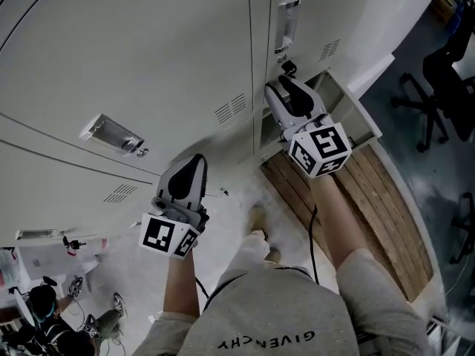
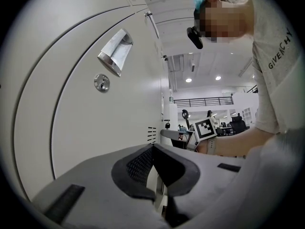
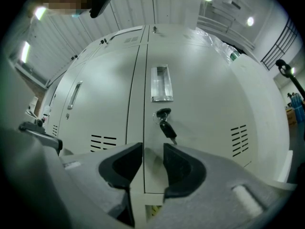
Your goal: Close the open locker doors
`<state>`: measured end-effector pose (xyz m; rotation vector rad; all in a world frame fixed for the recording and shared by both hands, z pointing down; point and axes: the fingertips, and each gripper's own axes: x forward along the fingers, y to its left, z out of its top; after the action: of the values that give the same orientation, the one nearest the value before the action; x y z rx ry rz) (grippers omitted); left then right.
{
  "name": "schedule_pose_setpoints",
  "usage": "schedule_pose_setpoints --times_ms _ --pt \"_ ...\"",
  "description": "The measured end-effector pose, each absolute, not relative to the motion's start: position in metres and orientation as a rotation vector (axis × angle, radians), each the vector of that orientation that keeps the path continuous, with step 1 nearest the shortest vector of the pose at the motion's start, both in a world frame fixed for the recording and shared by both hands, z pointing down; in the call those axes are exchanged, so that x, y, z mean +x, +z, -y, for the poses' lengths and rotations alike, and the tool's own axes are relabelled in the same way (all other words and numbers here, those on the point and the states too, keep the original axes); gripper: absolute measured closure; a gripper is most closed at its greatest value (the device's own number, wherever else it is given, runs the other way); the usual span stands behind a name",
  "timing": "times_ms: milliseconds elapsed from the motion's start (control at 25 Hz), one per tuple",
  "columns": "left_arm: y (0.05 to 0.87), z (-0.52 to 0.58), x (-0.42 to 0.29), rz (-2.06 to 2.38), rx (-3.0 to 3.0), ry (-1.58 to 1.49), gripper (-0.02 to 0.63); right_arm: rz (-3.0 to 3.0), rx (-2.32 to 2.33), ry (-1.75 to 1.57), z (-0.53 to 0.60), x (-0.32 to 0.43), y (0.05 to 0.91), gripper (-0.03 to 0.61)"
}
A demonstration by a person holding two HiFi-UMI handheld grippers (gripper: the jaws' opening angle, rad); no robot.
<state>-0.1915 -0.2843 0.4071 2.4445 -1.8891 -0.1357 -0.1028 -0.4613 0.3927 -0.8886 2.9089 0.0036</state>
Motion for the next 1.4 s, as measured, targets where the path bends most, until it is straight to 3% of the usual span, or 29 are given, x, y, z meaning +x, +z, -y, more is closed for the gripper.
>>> schedule_pose_setpoints --times_ms 480,1400 --pt "0.417 0.300 -0.177 1.832 2.462 -0.132 0.617 -2.946 -0.882 -0.012 0.445 -0.068 0.413 0.446" --pt "0.436 0.339 -0.092 1.582 2.575 -0.099 0.617 -2.859 -1.287 -0.059 0.444 0.082 0.442 0.446"
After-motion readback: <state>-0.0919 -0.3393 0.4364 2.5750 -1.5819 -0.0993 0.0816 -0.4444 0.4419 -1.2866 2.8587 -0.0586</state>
